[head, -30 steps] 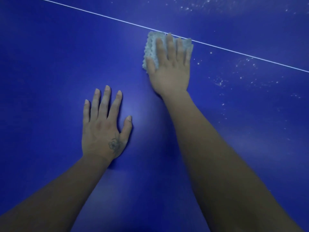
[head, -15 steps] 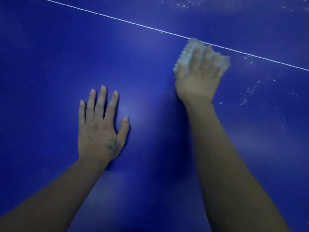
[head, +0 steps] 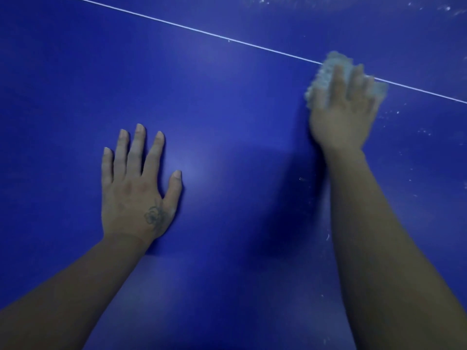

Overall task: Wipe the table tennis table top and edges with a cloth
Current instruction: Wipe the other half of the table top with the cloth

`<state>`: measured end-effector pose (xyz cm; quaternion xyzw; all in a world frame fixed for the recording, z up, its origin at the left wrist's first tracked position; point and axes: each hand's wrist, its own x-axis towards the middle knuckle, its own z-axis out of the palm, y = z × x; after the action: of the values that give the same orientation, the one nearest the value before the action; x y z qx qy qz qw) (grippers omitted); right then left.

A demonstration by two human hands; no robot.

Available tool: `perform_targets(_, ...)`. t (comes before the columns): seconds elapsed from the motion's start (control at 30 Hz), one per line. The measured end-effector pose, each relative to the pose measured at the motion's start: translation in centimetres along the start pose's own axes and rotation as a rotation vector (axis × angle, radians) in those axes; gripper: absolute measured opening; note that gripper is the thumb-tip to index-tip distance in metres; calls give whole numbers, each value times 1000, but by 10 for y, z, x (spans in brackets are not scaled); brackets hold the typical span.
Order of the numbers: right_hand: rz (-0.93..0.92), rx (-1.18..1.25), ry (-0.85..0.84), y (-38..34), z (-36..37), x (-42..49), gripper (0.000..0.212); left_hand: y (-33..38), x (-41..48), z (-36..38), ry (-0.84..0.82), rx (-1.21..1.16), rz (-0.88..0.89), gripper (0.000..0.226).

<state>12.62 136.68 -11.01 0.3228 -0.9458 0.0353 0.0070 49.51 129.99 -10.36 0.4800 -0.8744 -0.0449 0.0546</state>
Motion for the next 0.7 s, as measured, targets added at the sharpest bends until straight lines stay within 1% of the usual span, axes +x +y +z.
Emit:
perform_targets(0.03,82,41,-49,8,-4,-2,72,0,0,0,3,-1,0,72)
perform_targets(0.1,193,83,-81,2,-8,-8,70,-1,-1,-1,2,2,0,72)
perform_targets(0.17,195,81,-65,-22,-6,-16,67,0,-1,-1,-4,5,0,72)
perform_targets(0.23,102,85,-52,-51,-4,-29,67,0,-2,-1,-5,5,1,73)
perform_targets(0.33,-105,94,-75,-74,-3,-56,68,0,-1,-1,-5,-5,1,73)
perform_targets(0.4,-197,99,-86,-58,-2,-65,67,0,-1,-2,-8,-7,-4,73)
perform_targets(0.43,-197,85,-75,-41,-1,-63,67,0,-1,-3,-8,-8,-3,73)
perform_targets(0.5,-113,43,-37,-2,-4,-53,69,1,-1,-3,-7,-9,-3,73)
perform_targets(0.57,33,51,-54,30,-10,-44,70,1,-1,-3,-9,-9,-5,73)
perform_targets(0.63,173,86,-81,35,-13,-43,70,1,-1,-4,-8,-12,-6,73)
perform_targets(0.7,217,79,-54,14,-11,-51,69,1,-1,-5,-3,-12,-2,74)
